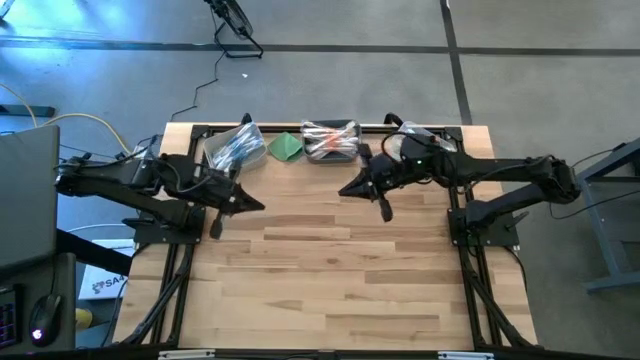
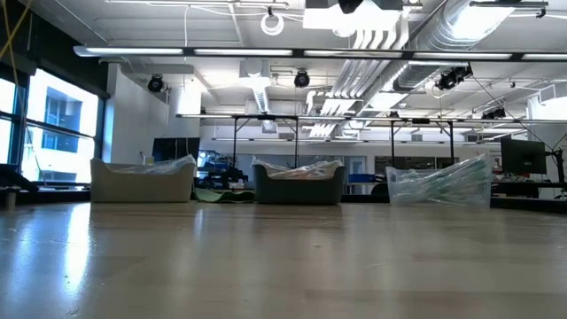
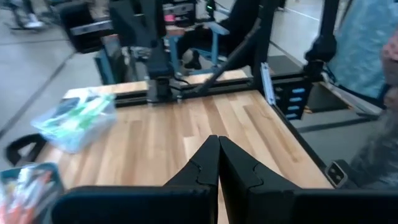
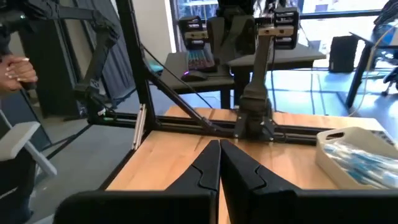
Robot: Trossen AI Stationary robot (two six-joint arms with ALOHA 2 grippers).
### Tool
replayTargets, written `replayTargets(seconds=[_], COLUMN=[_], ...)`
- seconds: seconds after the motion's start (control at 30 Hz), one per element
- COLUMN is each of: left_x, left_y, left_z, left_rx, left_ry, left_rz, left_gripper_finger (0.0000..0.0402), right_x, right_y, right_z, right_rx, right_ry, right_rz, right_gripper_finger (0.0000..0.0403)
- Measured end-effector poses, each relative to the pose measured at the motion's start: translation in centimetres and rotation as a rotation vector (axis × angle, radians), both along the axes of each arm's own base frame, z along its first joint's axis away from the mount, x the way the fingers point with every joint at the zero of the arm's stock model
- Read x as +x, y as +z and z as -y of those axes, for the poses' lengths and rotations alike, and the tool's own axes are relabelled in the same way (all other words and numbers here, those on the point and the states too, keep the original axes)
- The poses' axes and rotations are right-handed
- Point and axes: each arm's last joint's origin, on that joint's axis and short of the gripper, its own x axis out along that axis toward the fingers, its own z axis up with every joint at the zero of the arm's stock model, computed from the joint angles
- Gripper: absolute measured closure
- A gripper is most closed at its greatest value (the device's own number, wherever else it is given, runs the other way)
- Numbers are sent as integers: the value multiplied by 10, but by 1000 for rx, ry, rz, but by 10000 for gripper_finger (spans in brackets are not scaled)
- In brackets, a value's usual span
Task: Pick & Place Toothbrushes
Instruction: Return to Home Position
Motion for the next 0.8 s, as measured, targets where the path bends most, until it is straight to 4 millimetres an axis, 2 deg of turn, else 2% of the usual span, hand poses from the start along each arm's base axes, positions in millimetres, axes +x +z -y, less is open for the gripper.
replayTargets(seconds=[0.23,0.47,0.8], left_x=[-15,-29,-81], left_y=[1,-30,-62], left_z=[-4,-7,-15], left_rx=[9,-4,-63], left_ry=[75,77,80], left_rz=[18,98,255], left_gripper_finger=[401,401,401], right_x=[-33,-62,-98], right_y=[18,31,44], right_z=[4,4,0], right_rx=[-37,-91,-115], right_ry=[-39,-73,-127], right_rz=[-1,19,43], right_gripper_finger=[400,400,400])
